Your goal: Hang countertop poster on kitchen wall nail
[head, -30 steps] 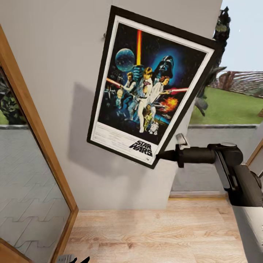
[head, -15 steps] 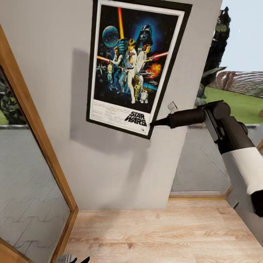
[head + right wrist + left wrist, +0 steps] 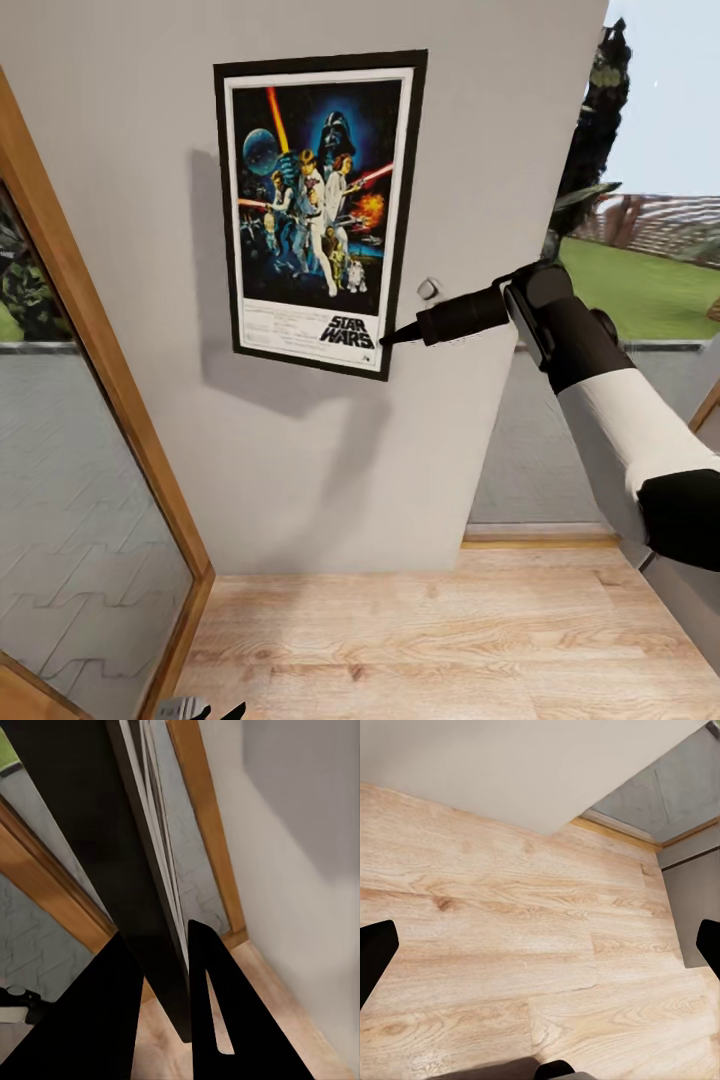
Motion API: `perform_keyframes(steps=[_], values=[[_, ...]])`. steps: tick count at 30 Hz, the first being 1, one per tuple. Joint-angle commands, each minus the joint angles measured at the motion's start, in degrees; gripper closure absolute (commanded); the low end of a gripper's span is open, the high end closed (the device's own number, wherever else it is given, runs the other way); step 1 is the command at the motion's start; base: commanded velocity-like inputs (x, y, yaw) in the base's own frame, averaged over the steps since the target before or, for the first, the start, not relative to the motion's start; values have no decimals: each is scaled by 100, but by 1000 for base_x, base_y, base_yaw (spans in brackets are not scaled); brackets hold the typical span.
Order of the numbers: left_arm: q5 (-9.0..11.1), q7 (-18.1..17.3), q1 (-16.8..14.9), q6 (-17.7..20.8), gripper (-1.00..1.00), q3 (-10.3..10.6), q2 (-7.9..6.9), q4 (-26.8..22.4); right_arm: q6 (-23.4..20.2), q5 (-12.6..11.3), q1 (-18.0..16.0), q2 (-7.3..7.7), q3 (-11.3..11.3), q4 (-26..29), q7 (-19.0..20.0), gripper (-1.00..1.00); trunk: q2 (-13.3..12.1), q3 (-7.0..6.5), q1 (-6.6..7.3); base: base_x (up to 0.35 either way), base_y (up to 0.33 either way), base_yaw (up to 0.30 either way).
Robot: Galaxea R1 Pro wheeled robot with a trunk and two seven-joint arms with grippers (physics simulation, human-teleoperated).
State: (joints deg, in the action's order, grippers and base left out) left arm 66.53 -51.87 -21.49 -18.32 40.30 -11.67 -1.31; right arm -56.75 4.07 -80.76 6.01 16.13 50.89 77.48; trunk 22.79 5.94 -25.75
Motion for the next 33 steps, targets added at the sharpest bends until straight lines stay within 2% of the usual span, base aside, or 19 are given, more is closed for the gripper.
perform_keyframes(steps=[1,33], values=[[37,-9,-4,-32,-100,48,-1,0,-55,65,-59,-21,4,-25,52,100,12,13,-4,0,0,0],[36,-8,-4,-32,-100,48,-1,0,-38,78,-150,-54,4,51,109,100,12,13,-4,0,0,0]])
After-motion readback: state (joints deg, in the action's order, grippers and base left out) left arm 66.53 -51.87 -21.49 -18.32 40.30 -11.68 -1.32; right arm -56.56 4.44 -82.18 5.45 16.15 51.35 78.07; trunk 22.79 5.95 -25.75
